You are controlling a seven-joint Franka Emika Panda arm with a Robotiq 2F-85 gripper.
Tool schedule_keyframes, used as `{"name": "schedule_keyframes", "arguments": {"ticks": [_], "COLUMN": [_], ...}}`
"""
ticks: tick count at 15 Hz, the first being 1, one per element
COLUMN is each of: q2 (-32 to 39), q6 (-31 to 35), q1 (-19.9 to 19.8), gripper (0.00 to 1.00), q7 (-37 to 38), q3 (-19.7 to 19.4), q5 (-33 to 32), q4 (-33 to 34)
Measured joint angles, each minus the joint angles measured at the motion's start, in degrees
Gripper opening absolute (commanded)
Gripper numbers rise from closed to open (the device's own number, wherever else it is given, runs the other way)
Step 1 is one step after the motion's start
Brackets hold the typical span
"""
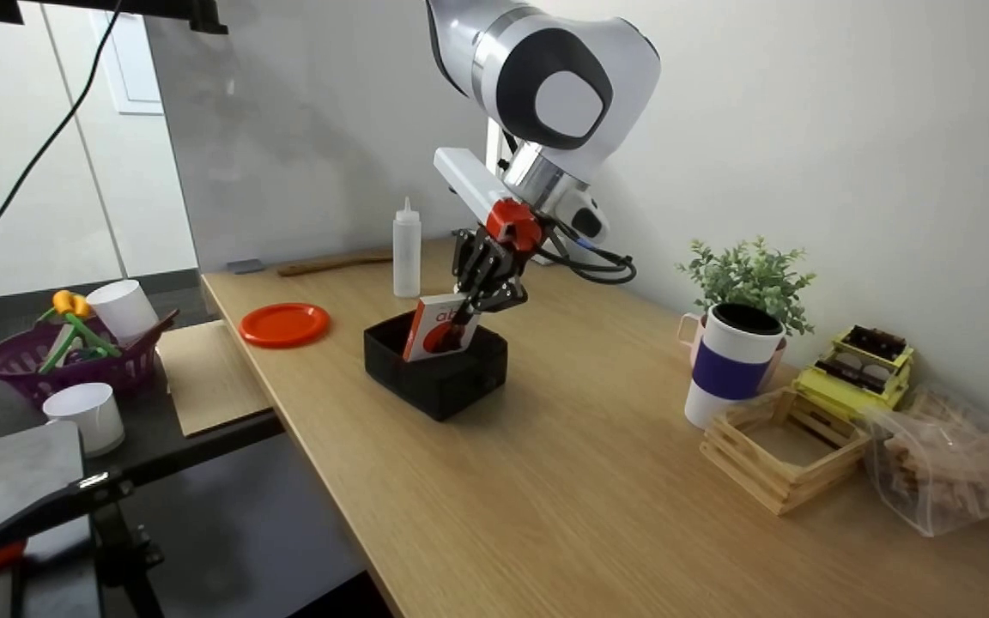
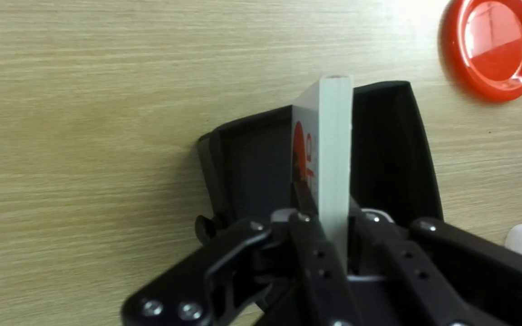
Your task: Pick up the small white book from the table and put it in the black lunch box.
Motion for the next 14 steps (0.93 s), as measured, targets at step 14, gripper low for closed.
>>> {"name": "schedule_keyframes", "arguments": {"ticks": [14], "q2": [0.0], "q6": [1.25], "q1": [-0.01], "gripper": [0.04], "q7": [-1.55], "q3": [0.94], "q5": [0.61], "q4": [0.1]}}
